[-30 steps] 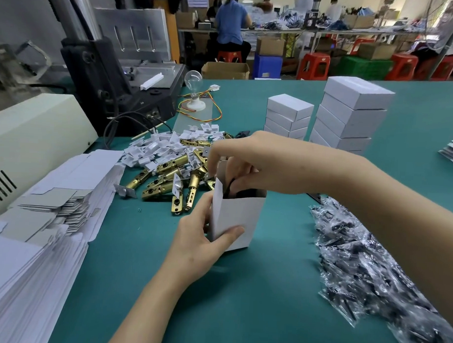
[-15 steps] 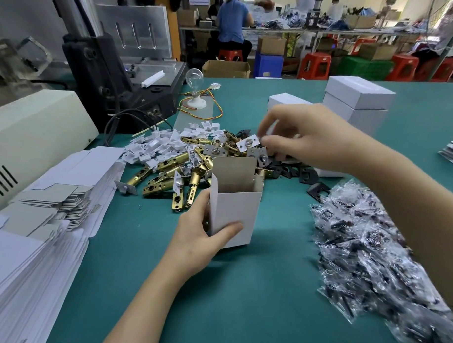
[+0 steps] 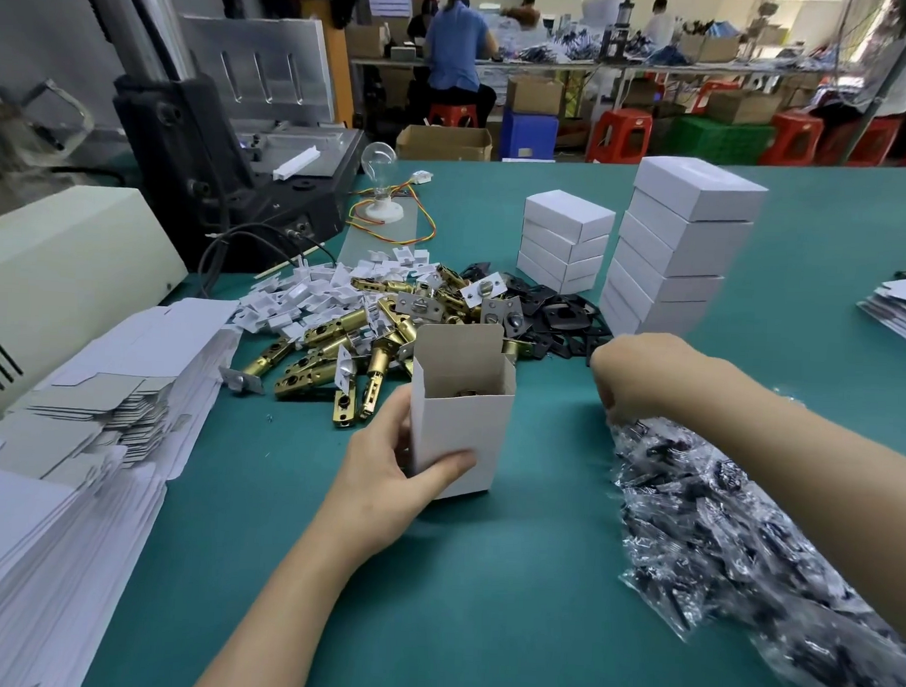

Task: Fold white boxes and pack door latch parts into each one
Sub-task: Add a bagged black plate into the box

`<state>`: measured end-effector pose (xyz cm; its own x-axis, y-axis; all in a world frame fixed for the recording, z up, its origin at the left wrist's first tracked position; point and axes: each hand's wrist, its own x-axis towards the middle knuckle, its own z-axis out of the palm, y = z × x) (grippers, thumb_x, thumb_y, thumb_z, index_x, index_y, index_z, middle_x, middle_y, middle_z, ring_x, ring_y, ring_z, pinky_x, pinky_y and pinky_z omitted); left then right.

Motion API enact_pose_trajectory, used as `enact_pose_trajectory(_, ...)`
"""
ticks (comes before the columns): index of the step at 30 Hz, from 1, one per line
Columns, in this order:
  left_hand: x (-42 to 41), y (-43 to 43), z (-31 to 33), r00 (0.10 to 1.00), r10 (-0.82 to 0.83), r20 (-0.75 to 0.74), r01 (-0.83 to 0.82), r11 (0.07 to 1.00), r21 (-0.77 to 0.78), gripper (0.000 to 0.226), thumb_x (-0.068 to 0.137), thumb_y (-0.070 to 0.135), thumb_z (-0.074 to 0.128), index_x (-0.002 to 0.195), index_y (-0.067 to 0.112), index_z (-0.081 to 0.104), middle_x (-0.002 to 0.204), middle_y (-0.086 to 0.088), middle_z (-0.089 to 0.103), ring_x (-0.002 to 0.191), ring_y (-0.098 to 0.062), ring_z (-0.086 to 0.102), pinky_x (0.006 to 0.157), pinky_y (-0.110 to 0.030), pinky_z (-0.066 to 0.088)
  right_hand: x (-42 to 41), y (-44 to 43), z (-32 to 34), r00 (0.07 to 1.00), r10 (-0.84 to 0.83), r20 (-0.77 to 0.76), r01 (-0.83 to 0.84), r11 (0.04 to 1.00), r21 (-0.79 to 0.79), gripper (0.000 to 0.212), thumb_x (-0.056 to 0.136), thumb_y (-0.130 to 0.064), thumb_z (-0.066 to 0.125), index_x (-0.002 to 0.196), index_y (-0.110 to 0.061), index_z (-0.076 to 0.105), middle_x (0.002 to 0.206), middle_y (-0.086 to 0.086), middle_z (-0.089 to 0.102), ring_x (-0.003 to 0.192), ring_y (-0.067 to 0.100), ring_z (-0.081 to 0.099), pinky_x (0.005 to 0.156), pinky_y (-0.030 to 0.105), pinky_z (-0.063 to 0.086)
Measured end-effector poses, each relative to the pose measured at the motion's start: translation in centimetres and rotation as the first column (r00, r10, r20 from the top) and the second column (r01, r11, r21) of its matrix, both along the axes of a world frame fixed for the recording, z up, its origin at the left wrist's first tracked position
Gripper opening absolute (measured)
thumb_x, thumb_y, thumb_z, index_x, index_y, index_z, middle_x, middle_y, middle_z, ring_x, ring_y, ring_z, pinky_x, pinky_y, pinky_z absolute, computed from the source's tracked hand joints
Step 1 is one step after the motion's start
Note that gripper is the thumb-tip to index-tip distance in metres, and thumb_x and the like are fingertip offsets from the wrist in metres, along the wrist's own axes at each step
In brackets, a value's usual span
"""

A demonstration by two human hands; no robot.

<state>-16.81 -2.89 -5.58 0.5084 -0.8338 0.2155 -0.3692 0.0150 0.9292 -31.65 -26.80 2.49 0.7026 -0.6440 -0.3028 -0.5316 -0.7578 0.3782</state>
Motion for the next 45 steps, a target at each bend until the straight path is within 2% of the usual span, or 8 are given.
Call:
enact_pose_trajectory(5,0.0,0.1,0.0,1.0,-0.007,-0.003,0.007,1.0,-0.009,0.052,0.078,0.038,0.083,0.118,0.058,0.057,0.109,0.023,0.073,0.101,0.0,0.07,0.078,-0.015,0.056,0.8,0.1,0.2,0.998,0.006,0.062,-0.008,0.999,0.045,0.013,0.083,-0.008,0.072,0.084,-0.02,0.068,0.091,0.002,0.066,0.077,0.026,0.06,0.06,0.027,0.044)
enact_pose_trajectory(9,0.0,0.0,0.0,1.0,-0.005,-0.001,0.005,1.0,-0.003,0.052,0.078,0.039,0.083,0.118,0.06,0.056,0.11,0.023,0.073,0.103,-0.001,0.07,0.08,-0.018,0.058,0.8,-0.1,1.8,0.915,-0.002,0.403,-0.05,0.992,0.118,0.01,0.087,-0.018,0.076,0.083,-0.024,0.07,0.089,-0.005,0.07,0.09,0.021,0.067,0.073,0.033,0.054)
enact_pose_trajectory(13,0.1,-0.1,-0.1,1.0,0.006,-0.015,-0.006,1.0,-0.014,0.054,0.075,0.047,0.082,0.12,0.058,0.055,0.111,0.022,0.073,0.104,-0.004,0.071,0.084,-0.025,0.061,0.8,2.6,4.2,0.463,-0.156,0.873,-0.328,0.885,0.332,0.007,0.089,-0.02,0.079,0.087,-0.017,0.074,0.079,-0.007,0.074,0.074,0.003,0.068,0.072,0.022,0.054)
enact_pose_trajectory(16,0.0,-0.3,-0.1,1.0,0.007,-0.025,-0.008,1.0,-0.02,0.055,0.073,0.054,0.08,0.122,0.056,0.055,0.114,0.018,0.074,0.106,-0.008,0.071,0.087,-0.031,0.062,1.2,6.1,5.3,0.194,-0.321,0.927,-0.549,0.748,0.374,0.007,0.089,-0.014,0.08,0.09,-0.011,0.074,0.08,0.003,0.076,0.072,0.011,0.069,0.069,0.025,0.058)
enact_pose_trajectory(23,0.0,-0.1,-0.3,1.0,0.011,-0.017,-0.011,1.0,-0.008,0.05,0.079,0.039,0.083,0.12,0.05,0.057,0.106,0.01,0.076,0.098,-0.012,0.073,0.077,-0.03,0.062,3.1,11.2,3.2,0.265,-0.155,0.952,-0.498,0.823,0.273,0.009,0.085,-0.015,0.082,0.085,-0.015,0.073,0.074,-0.008,0.072,0.071,0.011,0.068,0.074,0.036,0.057)
enact_pose_trajectory(29,0.3,-0.1,-0.3,0.999,0.008,-0.044,-0.009,1.0,-0.028,0.051,0.082,0.032,0.082,0.124,0.042,0.056,0.107,0.011,0.075,0.097,-0.011,0.072,0.074,-0.022,0.057,4.1,12.2,2.3,0.471,0.211,0.856,-0.502,0.862,0.064,0.01,0.098,-0.031,0.065,0.1,-0.026,0.073,0.073,-0.025,0.047,0.099,0.013,0.054,0.093,0.04,0.042)
enact_pose_trajectory(36,0.3,-0.3,0.1,0.979,0.2,-0.028,-0.202,0.964,-0.172,0.057,0.089,0.039,0.074,0.141,0.039,0.051,0.118,0.015,0.073,0.106,-0.01,0.072,0.08,-0.025,0.059,3.1,9.9,-0.3,0.02,-0.056,0.998,-0.397,0.916,0.06,0.022,0.091,-0.014,0.073,0.113,-0.015,0.066,0.101,-0.005,0.066,0.1,0.016,0.061,0.089,0.027,0.048)
enact_pose_trajectory(45,0.4,0.1,0.3,0.939,0.342,0.031,-0.322,0.908,-0.27,0.038,0.091,0.037,0.073,0.125,0.051,0.062,0.114,0.023,0.07,0.098,-0.005,0.071,0.076,-0.014,0.054,3.4,10.0,-5.0,0.014,-0.276,0.961,-0.518,0.82,0.243,0.021,0.094,-0.02,0.074,0.114,-0.018,0.072,0.104,-0.006,0.065,0.1,0.012,0.065,0.081,0.018,0.048)
